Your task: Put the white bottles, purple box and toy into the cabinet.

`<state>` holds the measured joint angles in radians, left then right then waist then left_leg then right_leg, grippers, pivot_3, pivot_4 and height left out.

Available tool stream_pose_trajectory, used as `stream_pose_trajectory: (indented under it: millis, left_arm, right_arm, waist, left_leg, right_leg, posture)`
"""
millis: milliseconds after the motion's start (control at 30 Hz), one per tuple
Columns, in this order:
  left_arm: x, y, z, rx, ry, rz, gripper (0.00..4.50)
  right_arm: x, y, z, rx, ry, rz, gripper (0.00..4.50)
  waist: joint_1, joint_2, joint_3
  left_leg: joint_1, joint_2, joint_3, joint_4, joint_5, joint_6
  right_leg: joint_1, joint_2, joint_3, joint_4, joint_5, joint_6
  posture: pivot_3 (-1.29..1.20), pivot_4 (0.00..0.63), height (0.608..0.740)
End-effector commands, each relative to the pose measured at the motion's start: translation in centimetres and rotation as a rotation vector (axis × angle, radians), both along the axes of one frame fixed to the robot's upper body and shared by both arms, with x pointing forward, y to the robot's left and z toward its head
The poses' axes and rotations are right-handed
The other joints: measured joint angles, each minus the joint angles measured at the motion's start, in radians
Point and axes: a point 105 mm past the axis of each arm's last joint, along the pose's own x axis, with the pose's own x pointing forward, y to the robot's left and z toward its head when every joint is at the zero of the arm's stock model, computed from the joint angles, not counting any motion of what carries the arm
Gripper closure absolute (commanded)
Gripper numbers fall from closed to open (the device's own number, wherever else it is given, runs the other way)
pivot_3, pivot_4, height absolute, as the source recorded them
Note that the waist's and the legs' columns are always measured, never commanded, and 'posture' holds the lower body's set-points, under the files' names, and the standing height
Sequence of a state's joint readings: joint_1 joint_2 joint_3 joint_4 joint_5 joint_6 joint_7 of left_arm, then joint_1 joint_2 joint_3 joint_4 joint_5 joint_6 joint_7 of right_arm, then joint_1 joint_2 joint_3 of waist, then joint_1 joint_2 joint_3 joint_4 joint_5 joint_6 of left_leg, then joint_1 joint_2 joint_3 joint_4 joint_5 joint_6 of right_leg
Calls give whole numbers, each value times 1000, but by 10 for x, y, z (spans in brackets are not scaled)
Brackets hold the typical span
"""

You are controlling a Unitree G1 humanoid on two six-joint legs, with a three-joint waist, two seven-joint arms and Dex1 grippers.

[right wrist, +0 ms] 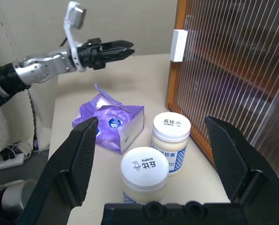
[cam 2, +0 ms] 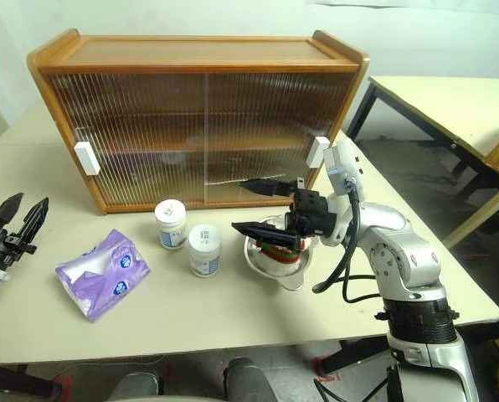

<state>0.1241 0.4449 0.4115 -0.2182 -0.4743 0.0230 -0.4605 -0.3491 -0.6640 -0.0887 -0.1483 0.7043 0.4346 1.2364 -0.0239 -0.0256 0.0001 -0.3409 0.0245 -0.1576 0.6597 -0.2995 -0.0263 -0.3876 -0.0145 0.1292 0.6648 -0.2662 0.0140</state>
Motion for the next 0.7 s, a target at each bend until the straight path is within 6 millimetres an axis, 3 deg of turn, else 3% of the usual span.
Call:
stream_pose_trajectory:
  millis: [33, 133, 333, 700]
  left_arm:
    - [5, -3, 0, -14, 3, 4, 3506]
    - [10, 1, 2, -17, -3, 16, 4481]
    - [31, 8, 6, -37, -13, 30, 4481]
    - [66, -15, 7, -66, -33, -48, 4481]
  right_arm:
    - [-2, 3, 2, -8, -14, 23, 0]
    - [-5, 5, 4, -3, -16, 36, 0]
    - [-9, 7, 9, 7, -24, 43, 0]
    - [-10, 9, 9, 19, -30, 17, 0]
  waist:
    - [3, 0, 0]
    - [7, 0, 0]
    - [9, -1, 0]
    - [3, -2, -1]
  left_leg:
    - [0, 0, 0, 0, 0, 0]
    - [0, 0, 0, 0, 0, 0]
    - [0, 0, 0, 0, 0, 0]
    - [-1, 0, 0, 1, 0, 0]
  right_leg:
    - [0, 0, 0, 1, 0, 0]
    - [0, 0, 0, 1, 0, 0]
    - [0, 0, 0, 1, 5, -9]
    - [0, 0, 1, 0, 5, -9]
  posture:
    - [-31, 0, 740]
    - [-38, 0, 740]
    - [-62, 0, 740]
    - [-93, 0, 740]
